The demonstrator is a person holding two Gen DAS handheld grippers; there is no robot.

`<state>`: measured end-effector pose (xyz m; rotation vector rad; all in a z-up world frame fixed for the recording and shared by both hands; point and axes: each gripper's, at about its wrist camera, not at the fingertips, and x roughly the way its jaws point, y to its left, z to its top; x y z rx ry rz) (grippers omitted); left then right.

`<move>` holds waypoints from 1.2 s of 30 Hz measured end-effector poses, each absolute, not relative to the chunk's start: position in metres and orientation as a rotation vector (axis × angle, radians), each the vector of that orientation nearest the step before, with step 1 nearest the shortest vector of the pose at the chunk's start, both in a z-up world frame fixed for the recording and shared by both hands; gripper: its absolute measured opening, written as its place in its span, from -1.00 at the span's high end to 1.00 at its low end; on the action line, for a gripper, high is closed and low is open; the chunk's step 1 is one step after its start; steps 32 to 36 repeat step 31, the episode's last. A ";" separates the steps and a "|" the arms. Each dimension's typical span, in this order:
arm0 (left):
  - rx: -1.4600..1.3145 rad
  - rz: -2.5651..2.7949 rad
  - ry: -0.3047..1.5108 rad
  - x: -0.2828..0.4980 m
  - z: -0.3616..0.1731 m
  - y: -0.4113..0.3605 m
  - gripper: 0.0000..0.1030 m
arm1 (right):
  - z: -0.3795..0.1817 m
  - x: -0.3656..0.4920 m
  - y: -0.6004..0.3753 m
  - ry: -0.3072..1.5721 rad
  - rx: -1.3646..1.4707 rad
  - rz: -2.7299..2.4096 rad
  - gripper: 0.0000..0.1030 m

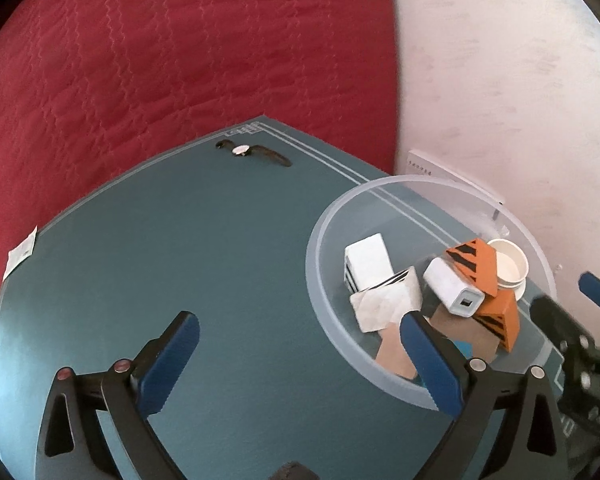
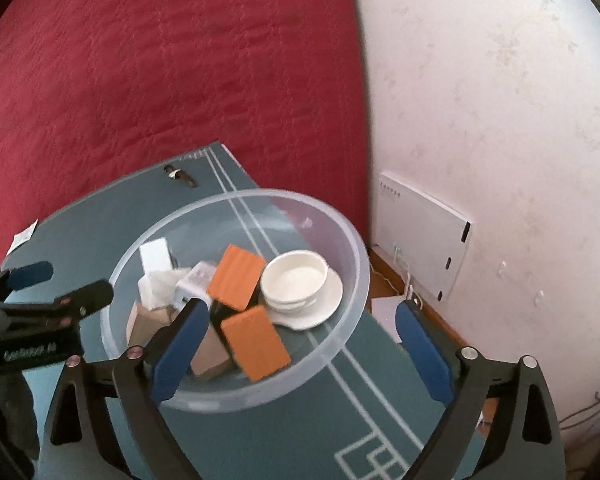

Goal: Organize rigid objects
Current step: 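Withdraw both open grippers from the basin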

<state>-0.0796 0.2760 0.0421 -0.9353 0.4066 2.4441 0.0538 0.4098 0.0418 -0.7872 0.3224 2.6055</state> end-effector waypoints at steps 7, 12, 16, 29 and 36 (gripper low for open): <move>-0.974 2.440 0.418 -0.080 0.039 0.270 -0.99 | 0.036 0.063 0.386 0.221 -0.862 2.631 -0.93; -0.997 2.437 0.435 -0.076 0.038 0.269 -0.99 | 0.032 0.066 0.374 0.155 -0.894 2.641 -0.93; -0.996 2.444 0.434 -0.073 0.037 0.267 -0.99 | 0.032 0.067 0.375 0.156 -0.898 2.637 -0.93; -0.983 2.455 0.451 -0.070 0.036 0.266 -0.99 | 0.030 0.063 0.372 0.150 -0.903 2.645 -0.93; -0.988 2.454 0.450 -0.071 0.036 0.265 -0.99 | 0.030 0.063 0.370 0.147 -0.905 2.644 -0.93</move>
